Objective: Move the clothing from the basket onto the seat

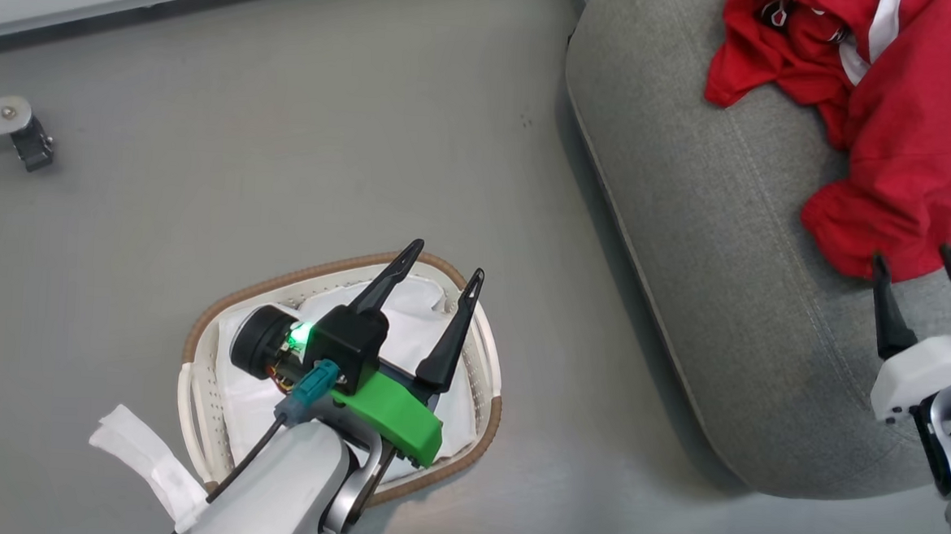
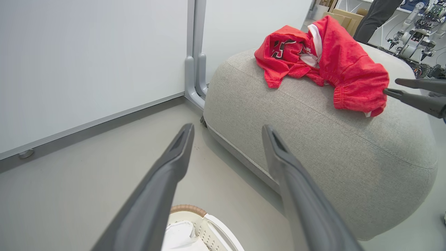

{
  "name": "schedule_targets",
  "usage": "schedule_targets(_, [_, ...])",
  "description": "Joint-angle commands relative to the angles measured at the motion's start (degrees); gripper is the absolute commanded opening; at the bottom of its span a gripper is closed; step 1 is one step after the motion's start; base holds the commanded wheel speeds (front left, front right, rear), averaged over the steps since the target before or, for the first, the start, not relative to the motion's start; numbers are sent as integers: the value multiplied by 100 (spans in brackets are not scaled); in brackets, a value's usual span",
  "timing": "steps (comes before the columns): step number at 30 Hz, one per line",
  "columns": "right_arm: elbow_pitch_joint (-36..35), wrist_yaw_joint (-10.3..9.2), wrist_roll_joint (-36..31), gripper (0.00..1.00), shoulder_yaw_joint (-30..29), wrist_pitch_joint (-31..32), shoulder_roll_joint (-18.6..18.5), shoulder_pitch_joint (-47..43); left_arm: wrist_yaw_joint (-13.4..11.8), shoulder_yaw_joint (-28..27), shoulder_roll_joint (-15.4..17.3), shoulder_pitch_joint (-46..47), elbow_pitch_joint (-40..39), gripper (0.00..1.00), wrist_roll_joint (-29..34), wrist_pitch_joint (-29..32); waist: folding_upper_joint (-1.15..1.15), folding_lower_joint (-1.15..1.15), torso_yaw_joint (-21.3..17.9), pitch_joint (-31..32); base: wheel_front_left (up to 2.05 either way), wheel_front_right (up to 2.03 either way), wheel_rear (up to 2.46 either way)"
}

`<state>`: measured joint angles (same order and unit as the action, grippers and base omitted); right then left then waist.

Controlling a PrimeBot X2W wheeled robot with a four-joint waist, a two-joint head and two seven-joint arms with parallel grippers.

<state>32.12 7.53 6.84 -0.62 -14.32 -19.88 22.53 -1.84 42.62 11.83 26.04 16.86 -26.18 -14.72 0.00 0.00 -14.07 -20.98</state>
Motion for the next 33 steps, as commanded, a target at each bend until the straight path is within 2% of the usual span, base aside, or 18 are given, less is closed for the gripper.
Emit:
schedule_targets(1, [-190,-8,-42,100,-33,40,-12,-103,3,-27,-13,-96,19,100,-43,-34,0,0,22,113,0,0,0])
schedule_targets(9, [-1281,-8,-135,100,-185,418,-61,-200,34,-162,-215,-250,151,100,-141,-49,0,0,366,582,0,0,0])
schedule_targets(14, [-1669,-8,-154,100,-272,560,87,-226,55,-506,-322,-456,136,100,-155,-48,0,0,700,901,0,0,0])
schedule_targets(21, [-1691,-8,-177,100,-183,482,582,-326,-43,-1441,-510,-1026,36,100,-126,-43,0,0,1218,1286,0,0,0])
schedule_targets(26, [-1571,-8,-237,100,-219,325,947,-494,1,-2138,-633,-1468,-79,100,-11,-44,0,0,1579,1507,0,0,0])
schedule_targets(33, [-1492,-8,-421,100,-320,131,1419,-955,53,-2811,-712,-1944,-141,100,276,-43,0,0,1933,1698,0,0,0])
